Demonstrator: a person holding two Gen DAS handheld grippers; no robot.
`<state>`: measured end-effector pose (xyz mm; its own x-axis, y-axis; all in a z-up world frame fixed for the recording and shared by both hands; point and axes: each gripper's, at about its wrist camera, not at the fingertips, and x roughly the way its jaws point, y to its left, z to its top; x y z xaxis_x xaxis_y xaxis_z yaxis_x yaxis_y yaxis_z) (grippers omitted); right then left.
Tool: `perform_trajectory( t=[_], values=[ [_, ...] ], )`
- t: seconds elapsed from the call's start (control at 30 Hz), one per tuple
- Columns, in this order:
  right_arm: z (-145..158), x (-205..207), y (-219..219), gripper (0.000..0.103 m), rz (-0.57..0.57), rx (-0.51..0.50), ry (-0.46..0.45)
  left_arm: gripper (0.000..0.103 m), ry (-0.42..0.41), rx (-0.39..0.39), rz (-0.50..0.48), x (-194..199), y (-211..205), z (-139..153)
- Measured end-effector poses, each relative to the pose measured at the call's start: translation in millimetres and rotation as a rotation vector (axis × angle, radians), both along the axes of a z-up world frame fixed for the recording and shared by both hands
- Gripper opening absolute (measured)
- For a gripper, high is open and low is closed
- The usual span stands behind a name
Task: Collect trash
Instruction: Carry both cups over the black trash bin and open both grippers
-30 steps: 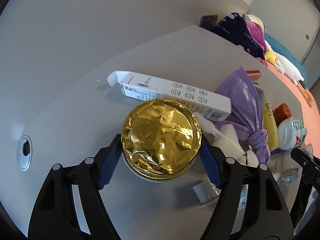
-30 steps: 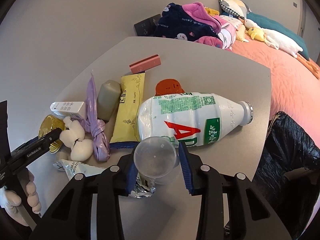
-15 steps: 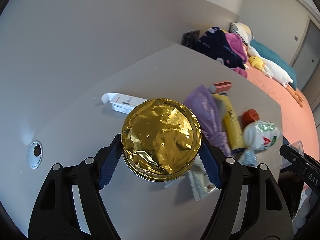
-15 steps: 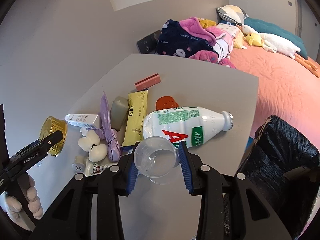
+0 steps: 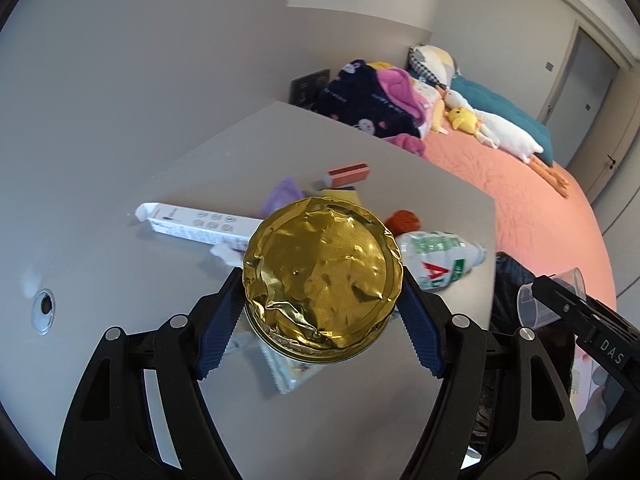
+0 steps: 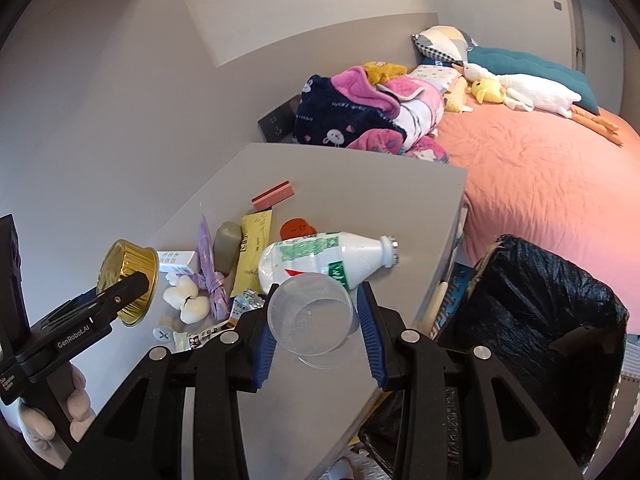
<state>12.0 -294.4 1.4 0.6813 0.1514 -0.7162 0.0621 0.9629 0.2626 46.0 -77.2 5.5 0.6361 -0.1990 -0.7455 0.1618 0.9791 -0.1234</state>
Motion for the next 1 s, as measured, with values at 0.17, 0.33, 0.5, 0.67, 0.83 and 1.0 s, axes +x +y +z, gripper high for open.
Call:
perform_trajectory(
  t=[0.17,0.33,0.5,0.67,0.83,1.0],
  values=[
    [9.3,-14.3,-22.8,0.04,-0.044,-0.002,-0.022,0.072,-0.012,-0.009,-0.062,-6.6,-31.0,6.2],
    [14.1,-29.7,-47.2,0.04,-0.093,-0.005,-0.035,0.072,-0.018,-0.017,-0.122,-10.8,-58.8,10.3],
    [17.4,-43.1,-67.4,0.04,-0.144,-0.007,-0.046,0.072,-0.026,-0.019,-0.189,-15.0,-85.3,13.5],
    [20.9,-59.0,-87.2,0.04,-0.196,-0.011,-0.058,0.072,-0.035,-0.019,-0.253,-17.2,-109.6,16.0],
    [24.7,-75.8,-109.4,0.04,-0.252,-0.016,-0.069,0.072,-0.038,-0.023,-0.323,-20.7,-135.3,16.9],
    [28.3,-90.8,-130.4,0.04,-0.307,-0.018,-0.079,0.072,-0.036,-0.031,-0.396,-27.2,-160.6,17.3]
  ],
)
